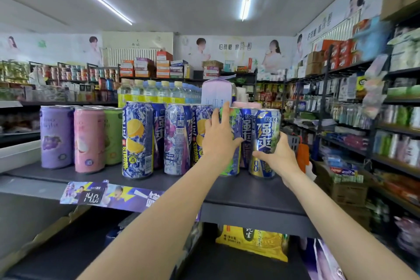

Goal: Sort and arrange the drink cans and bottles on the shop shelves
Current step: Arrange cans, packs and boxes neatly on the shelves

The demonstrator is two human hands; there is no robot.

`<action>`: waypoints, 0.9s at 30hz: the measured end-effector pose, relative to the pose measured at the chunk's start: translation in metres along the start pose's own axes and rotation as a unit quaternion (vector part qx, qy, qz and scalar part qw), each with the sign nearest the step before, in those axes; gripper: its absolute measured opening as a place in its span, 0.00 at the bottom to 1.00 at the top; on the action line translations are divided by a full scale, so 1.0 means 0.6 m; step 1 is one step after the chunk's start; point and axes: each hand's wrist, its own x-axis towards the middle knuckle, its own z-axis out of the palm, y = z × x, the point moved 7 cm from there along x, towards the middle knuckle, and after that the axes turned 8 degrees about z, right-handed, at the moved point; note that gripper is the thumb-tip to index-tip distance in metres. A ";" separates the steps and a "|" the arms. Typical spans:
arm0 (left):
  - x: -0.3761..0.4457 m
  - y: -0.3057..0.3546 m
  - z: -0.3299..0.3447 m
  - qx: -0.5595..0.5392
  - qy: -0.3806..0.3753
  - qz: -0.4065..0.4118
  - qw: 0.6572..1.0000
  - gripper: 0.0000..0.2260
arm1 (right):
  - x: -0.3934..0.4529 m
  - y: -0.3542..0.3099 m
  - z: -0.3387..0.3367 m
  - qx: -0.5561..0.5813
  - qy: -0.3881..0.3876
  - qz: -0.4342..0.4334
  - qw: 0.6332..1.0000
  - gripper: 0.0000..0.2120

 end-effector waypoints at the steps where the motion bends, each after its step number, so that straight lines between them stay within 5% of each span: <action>1: 0.002 0.000 -0.001 0.016 -0.008 0.002 1.000 0.42 | 0.000 0.000 0.002 -0.012 0.000 0.004 1.000 0.44; 8: -0.039 0.005 -0.022 -0.019 -0.017 0.065 0.998 0.34 | -0.038 -0.018 -0.006 -0.054 0.027 -0.001 0.998 0.43; 14: -0.197 -0.065 -0.103 -0.113 0.124 0.119 0.979 0.17 | -0.178 -0.070 -0.008 -0.087 0.110 -0.144 0.980 0.28; 19: -0.374 -0.170 -0.127 -0.063 0.103 0.161 0.980 0.12 | -0.323 -0.054 0.066 -0.048 0.077 -0.244 0.965 0.20; 24: -0.474 -0.354 -0.093 -0.087 -0.016 -0.015 0.996 0.16 | -0.438 -0.008 0.172 -0.127 0.074 -0.274 0.950 0.12; 27: -0.483 -0.414 -0.060 -0.135 -0.082 -0.098 0.983 0.24 | -0.440 0.055 0.254 -0.134 -0.020 -0.135 0.982 0.22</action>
